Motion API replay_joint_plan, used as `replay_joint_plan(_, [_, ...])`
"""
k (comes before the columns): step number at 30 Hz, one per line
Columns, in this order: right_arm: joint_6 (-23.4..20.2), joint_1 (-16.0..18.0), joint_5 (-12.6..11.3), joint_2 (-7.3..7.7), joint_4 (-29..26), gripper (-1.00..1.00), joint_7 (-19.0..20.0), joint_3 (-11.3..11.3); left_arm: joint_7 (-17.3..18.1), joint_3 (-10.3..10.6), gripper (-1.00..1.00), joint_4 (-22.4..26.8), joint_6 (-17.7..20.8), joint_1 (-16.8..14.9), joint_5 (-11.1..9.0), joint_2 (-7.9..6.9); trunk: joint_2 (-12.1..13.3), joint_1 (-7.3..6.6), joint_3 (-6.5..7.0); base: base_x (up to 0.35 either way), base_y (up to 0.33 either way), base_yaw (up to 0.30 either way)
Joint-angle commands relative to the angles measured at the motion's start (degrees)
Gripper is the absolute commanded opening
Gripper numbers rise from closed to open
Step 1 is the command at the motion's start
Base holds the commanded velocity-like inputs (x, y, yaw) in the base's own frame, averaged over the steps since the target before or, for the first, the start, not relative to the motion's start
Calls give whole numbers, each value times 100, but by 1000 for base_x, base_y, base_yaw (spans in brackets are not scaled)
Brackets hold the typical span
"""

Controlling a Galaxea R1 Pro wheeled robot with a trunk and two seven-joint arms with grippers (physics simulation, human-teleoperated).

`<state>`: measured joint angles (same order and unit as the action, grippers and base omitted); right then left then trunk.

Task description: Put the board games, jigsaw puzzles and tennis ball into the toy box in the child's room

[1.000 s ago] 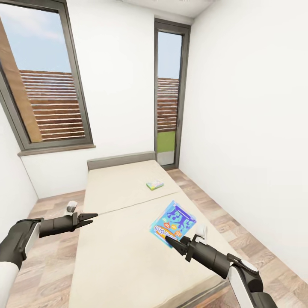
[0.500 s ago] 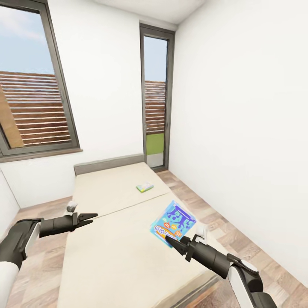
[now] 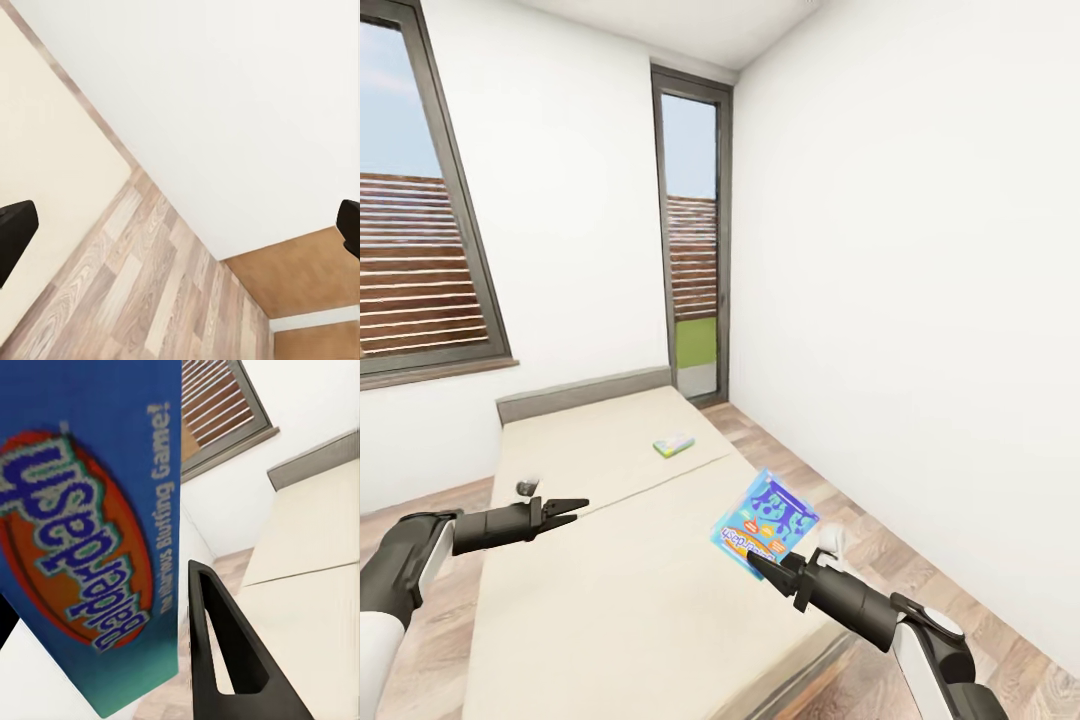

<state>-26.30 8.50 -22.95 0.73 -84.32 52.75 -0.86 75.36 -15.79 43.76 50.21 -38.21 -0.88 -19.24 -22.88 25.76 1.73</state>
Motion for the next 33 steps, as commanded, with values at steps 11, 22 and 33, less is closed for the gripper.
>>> replay_joint_plan(11, [-43, 4, -46, 3, 4, -100, 11, 2, 0, -12, 100, 0, 54, -1, -8, -1, -4, 2, 75, 0, 0, -200])
replay_joint_plan(22, [-42, 3, -45, -8, -13, -100, 3, 7, -10, 3, 100, 0, 24, -2, -8, -8, -4, 2, 152, 0, 0, -200])
replay_joint_plan(33, [-42, 3, -75, -2, -10, -100, 0, 6, 13, -35, 100, 0, 6, 5, -17, -8, -4, 2, 230, 0, 0, -200])
